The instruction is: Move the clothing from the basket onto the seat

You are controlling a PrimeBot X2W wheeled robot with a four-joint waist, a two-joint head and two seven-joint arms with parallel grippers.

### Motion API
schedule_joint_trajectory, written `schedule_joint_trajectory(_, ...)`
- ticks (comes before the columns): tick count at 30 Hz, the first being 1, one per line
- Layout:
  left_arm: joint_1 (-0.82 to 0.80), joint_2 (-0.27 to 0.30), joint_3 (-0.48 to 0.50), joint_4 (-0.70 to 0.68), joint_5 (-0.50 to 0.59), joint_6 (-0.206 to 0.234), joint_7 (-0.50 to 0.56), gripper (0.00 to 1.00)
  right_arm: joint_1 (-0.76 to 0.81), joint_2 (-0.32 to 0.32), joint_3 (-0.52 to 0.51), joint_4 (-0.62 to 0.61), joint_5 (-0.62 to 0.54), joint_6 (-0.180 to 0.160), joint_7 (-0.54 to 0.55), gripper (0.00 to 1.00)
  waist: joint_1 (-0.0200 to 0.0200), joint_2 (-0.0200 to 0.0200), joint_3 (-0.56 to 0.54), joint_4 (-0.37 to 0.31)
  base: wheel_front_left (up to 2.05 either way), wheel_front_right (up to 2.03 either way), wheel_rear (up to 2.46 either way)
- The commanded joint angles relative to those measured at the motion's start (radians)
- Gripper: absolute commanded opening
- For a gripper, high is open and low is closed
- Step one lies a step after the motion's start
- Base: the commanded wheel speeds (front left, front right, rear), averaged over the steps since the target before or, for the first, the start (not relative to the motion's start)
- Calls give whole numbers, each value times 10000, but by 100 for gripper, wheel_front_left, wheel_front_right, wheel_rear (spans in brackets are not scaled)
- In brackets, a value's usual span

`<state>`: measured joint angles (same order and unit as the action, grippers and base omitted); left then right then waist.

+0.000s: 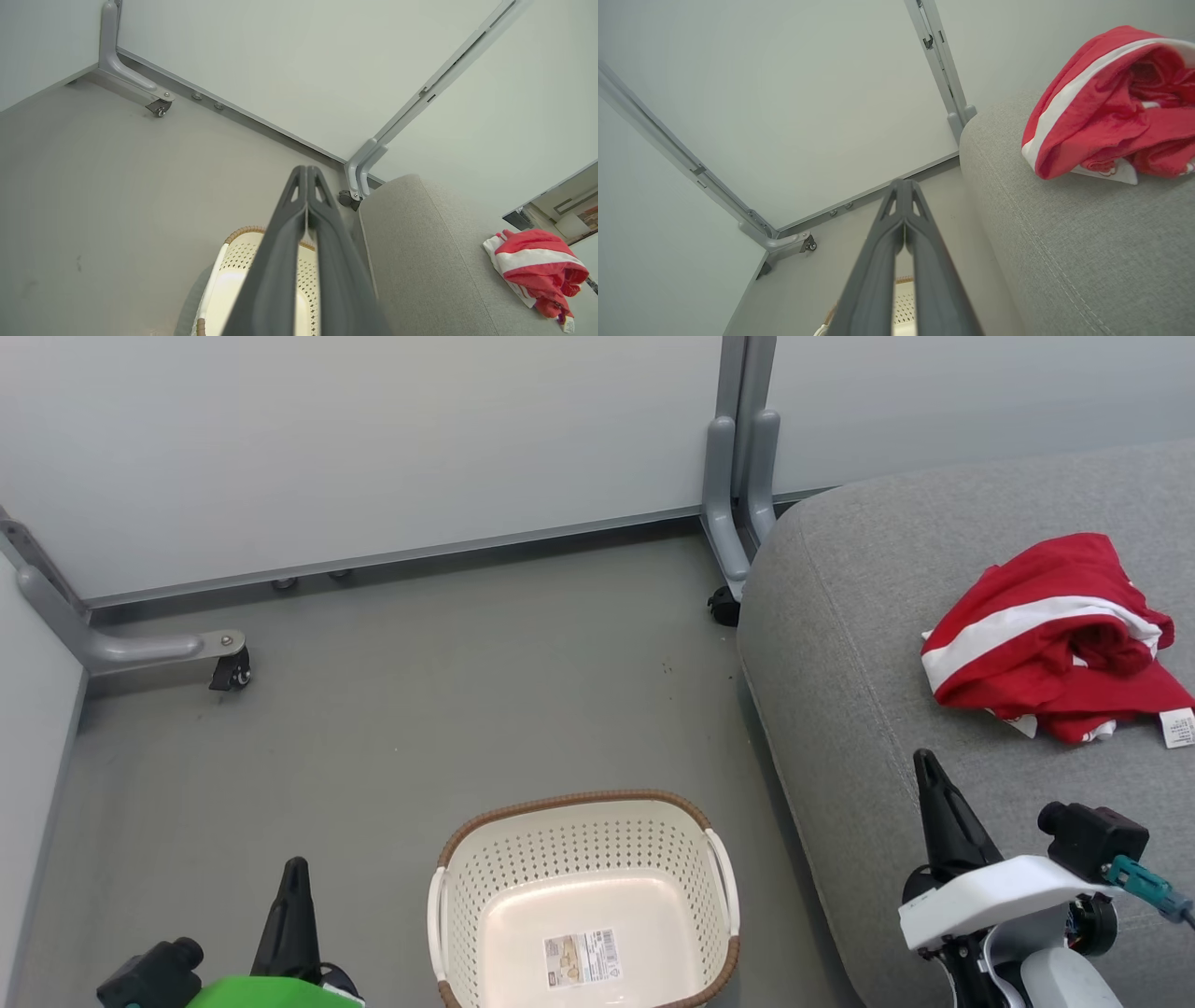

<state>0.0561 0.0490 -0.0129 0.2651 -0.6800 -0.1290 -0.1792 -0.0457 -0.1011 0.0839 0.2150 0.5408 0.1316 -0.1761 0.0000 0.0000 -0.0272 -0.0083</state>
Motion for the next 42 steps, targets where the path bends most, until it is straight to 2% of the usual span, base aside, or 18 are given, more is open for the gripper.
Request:
schedule_joint_trajectory(1,-357,116,60,-131,-359,-4,79,0,-283,3,-89,-117,425,-3,85,0,0,0,4,1,0,0,0)
schedule_joint_trajectory(19,-705,171,277,-184,-2663,-9,712,0,-396,68,-489,-26,3050,-5,722,0,0,0,56,15,0,0,0)
schedule_joint_trajectory(42,-1051,201,538,-214,-5042,-15,1412,0,-504,165,-938,78,5755,-6,1426,0,0,0,121,33,0,0,0)
